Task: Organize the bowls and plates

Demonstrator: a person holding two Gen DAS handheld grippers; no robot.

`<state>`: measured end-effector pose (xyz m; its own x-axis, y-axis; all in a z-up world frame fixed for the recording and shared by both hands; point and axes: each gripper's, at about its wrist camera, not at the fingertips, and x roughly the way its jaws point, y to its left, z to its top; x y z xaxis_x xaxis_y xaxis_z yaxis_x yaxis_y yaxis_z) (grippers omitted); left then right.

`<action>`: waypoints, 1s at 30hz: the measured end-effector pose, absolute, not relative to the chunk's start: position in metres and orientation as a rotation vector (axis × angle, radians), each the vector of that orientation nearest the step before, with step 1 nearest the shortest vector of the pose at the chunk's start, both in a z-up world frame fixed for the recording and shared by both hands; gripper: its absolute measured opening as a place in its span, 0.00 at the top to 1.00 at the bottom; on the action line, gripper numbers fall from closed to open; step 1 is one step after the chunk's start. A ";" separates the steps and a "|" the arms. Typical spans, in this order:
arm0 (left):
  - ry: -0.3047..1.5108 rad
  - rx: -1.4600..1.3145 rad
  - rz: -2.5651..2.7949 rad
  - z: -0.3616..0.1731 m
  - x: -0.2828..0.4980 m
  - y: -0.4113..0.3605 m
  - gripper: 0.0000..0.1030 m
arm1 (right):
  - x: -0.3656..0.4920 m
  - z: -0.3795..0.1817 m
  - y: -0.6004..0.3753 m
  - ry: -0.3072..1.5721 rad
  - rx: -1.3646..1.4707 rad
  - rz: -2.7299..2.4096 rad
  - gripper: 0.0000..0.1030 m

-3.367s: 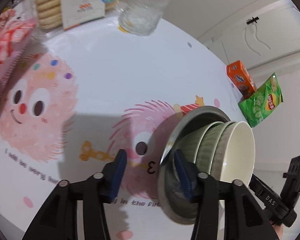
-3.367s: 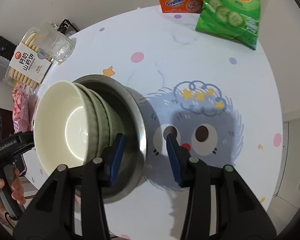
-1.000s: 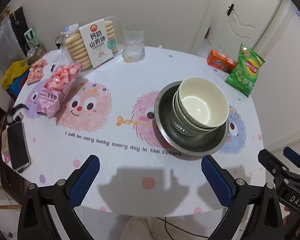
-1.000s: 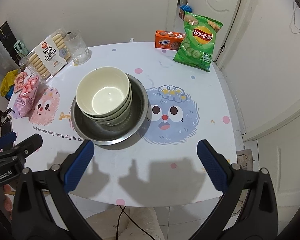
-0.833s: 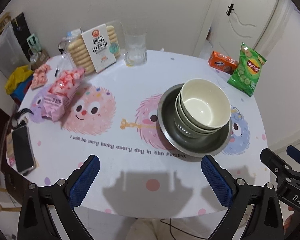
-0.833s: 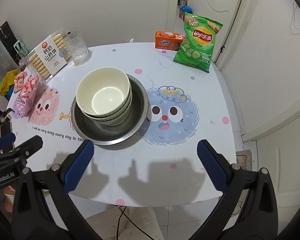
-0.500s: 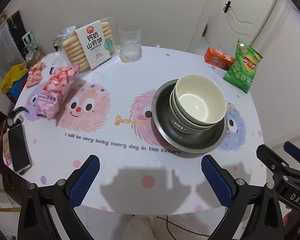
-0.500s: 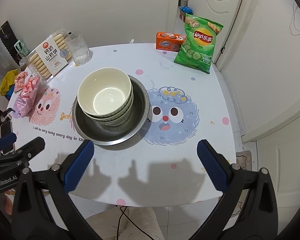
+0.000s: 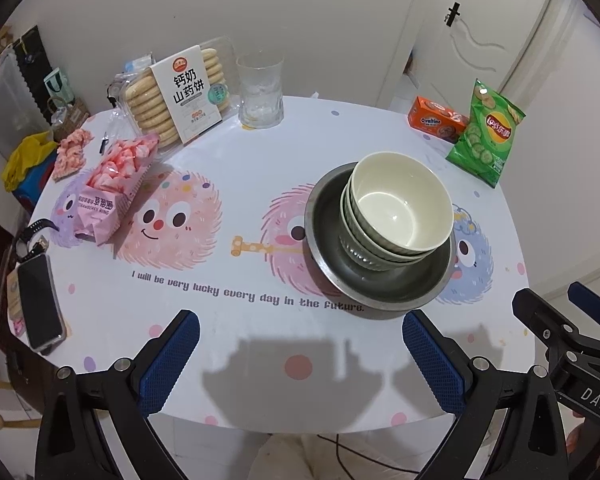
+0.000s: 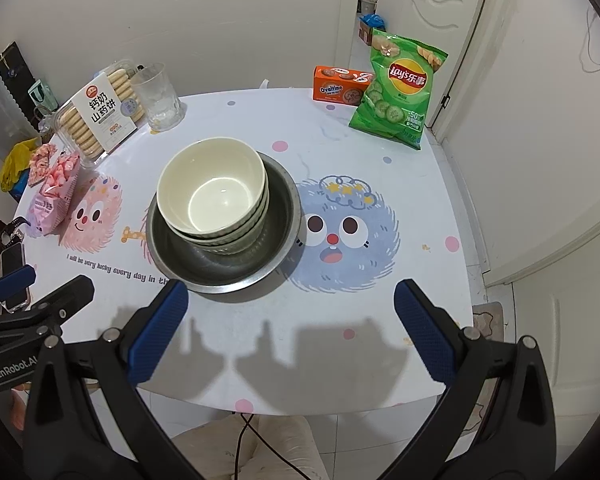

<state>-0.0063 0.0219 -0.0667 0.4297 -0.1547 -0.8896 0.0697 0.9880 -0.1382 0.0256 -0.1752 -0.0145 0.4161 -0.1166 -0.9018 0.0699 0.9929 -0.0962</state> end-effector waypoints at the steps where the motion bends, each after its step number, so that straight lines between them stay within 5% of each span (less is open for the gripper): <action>1: 1.119 -0.086 -0.140 -0.067 -0.007 0.021 0.00 | 0.026 -0.014 -0.175 1.136 -0.045 -0.116 0.01; 30: 1.121 -0.073 -0.147 -0.067 -0.004 0.022 0.00 | 0.024 -0.014 -0.174 1.137 -0.029 -0.136 0.01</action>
<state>-0.0037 0.0221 -0.0667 0.4267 -0.1539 -0.8912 0.0809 0.9880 -0.1319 0.0244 -0.1744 -0.0137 0.4127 -0.1228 -0.9026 0.0932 0.9914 -0.0922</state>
